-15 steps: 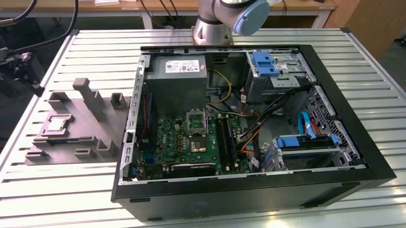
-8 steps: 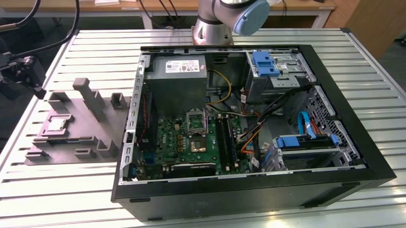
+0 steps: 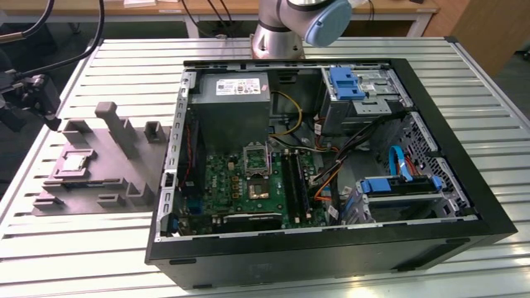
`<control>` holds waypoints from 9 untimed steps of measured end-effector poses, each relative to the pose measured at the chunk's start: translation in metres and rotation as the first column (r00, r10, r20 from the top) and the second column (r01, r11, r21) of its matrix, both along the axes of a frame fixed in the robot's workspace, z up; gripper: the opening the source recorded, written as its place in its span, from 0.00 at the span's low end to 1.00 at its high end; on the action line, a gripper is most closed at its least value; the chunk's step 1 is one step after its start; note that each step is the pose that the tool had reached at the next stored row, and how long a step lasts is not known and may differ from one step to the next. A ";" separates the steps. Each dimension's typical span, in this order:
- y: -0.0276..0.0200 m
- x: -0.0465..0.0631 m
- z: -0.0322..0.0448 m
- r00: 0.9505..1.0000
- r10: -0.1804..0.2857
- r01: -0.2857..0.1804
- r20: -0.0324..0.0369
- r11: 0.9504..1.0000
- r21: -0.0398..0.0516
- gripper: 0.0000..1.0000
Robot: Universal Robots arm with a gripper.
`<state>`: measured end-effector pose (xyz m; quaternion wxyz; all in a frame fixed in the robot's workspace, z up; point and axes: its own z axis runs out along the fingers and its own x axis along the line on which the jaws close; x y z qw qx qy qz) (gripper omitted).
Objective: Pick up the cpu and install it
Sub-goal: 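Pick up the cpu and move it towards the insertion slot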
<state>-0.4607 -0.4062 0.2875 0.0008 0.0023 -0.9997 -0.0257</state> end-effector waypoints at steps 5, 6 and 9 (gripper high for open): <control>0.0000 0.000 -0.0011 1.000 0.000 0.000 0.000 1.000 0.000 0.65; 0.0000 0.000 -0.0015 1.000 0.000 0.000 0.000 1.000 0.000 0.65; 0.0000 0.000 -0.0024 1.000 0.000 0.000 0.000 1.000 0.000 0.65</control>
